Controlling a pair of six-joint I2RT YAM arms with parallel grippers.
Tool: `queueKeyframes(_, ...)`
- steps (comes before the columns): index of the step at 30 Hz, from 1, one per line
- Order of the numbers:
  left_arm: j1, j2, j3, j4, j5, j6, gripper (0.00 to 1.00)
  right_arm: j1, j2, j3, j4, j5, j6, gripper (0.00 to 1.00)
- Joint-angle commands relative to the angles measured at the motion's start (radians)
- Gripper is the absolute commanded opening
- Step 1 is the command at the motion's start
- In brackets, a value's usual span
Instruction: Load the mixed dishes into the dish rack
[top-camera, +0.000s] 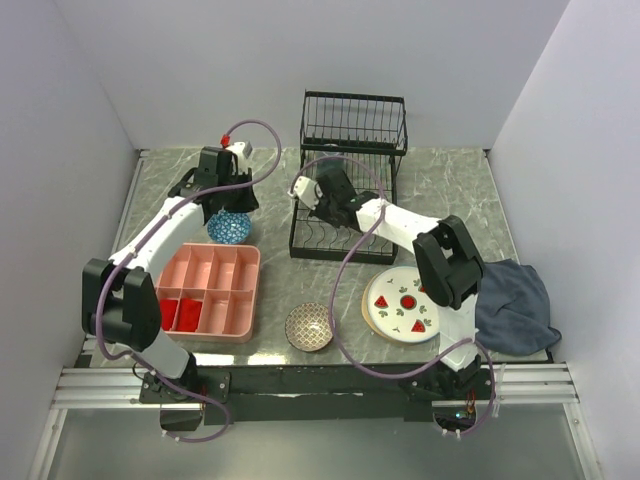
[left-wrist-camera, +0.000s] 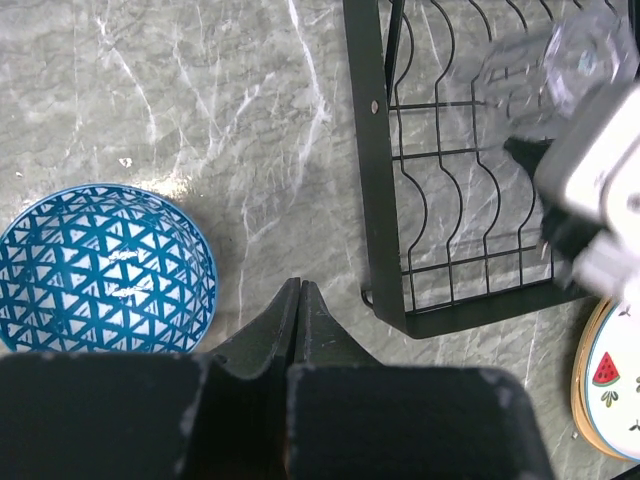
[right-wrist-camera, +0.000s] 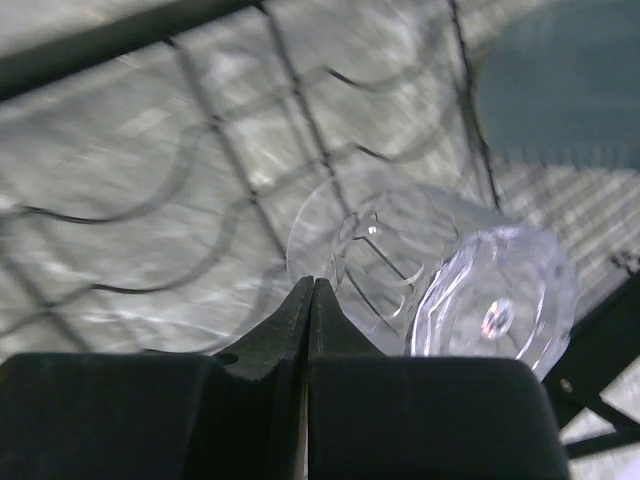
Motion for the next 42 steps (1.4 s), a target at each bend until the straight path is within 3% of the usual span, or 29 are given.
queueKeyframes(1,0.004,0.002,-0.009,0.032,0.029,-0.018,0.01,-0.042,0.013,0.052,0.067,0.09,-0.009,0.0)
queueKeyframes(18,0.004,0.023,-0.006,0.029,0.04,0.0,0.01,-0.138,0.16,0.177,0.189,0.162,-0.049,0.0)
queueKeyframes(23,0.006,0.028,0.002,0.021,0.033,0.009,0.01,-0.126,0.165,0.113,0.352,0.24,-0.116,0.0)
queueKeyframes(27,0.004,0.036,0.002,0.024,0.031,0.009,0.01,-0.12,0.149,-0.042,0.652,0.285,-0.258,0.0)
queueKeyframes(42,0.004,0.06,0.022,0.024,0.029,0.008,0.01,-0.125,0.299,0.023,0.774,0.418,-0.392,0.0)
